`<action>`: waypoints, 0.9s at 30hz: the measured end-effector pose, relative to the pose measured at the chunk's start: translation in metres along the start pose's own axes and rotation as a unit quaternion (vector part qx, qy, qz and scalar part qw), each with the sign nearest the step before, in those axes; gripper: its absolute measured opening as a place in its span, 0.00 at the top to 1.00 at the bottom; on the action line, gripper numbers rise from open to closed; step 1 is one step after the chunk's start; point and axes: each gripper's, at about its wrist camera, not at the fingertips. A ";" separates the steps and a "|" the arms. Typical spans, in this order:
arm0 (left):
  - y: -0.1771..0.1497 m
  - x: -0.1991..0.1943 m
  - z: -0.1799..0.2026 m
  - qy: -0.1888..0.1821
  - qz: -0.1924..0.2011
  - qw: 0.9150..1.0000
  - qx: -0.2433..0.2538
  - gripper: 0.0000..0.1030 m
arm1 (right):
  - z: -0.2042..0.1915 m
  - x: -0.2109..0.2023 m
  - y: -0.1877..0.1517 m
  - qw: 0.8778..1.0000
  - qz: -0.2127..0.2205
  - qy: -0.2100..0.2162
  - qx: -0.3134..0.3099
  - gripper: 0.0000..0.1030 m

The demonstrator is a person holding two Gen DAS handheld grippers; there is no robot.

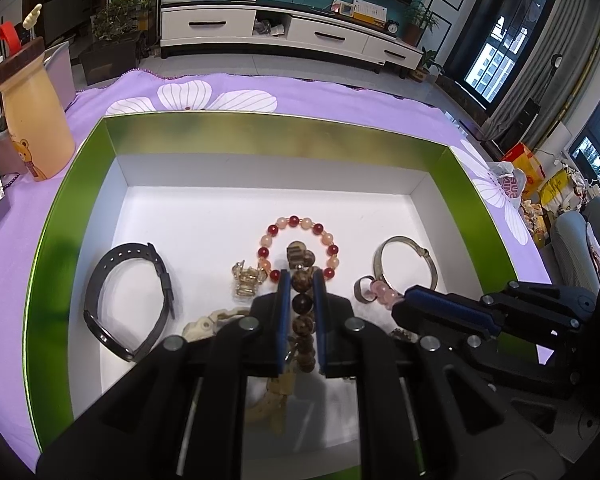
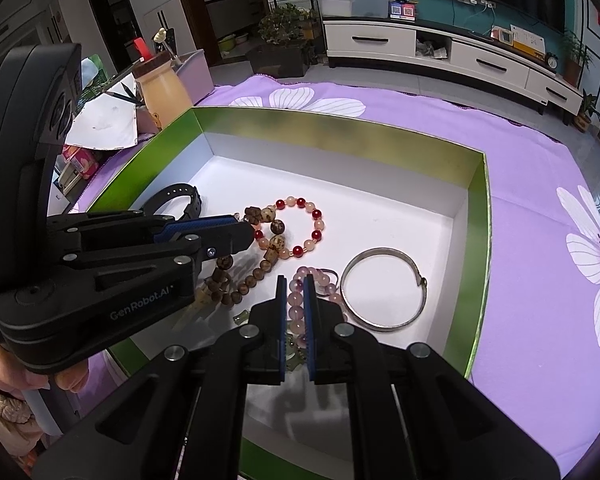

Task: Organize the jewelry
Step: 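Lower both held bead bracelets into the green box, then open the left tool to release the brown bracelet while the right tool releases the pink bracelet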

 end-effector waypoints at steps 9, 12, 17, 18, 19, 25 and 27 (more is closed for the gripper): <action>-0.002 0.002 -0.003 0.003 -0.001 1.000 0.001 0.90 | -0.002 0.001 0.000 1.000 -0.001 -0.004 -0.004 0.93; -0.003 0.002 -0.004 0.004 -0.002 1.000 0.000 0.90 | -0.002 0.001 0.000 1.000 -0.002 -0.005 -0.004 0.93; -0.005 0.001 -0.005 0.009 -0.003 1.000 -0.001 0.90 | -0.001 0.001 -0.001 1.000 -0.003 -0.008 -0.002 0.93; -0.005 0.000 -0.004 0.010 -0.003 1.000 -0.001 0.90 | -0.001 0.001 0.000 1.000 -0.003 -0.008 -0.001 0.93; -0.005 0.000 -0.005 0.011 -0.003 1.000 -0.002 0.90 | 0.000 0.000 0.000 1.000 -0.003 -0.009 0.000 0.92; -0.007 -0.001 -0.004 0.016 -0.004 1.000 -0.004 0.81 | -0.001 0.000 -0.001 1.000 -0.002 -0.014 -0.002 0.84; -0.007 -0.002 -0.004 0.014 -0.001 1.000 -0.003 0.68 | 0.000 0.000 0.000 1.000 -0.001 -0.014 0.000 0.83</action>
Point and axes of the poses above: each gripper's, at about its wrist camera, not at the fingertips, and x roughly the way its jaws point, z to its right, y to its top, and after that the axes turned 1 degree about y, right-handed
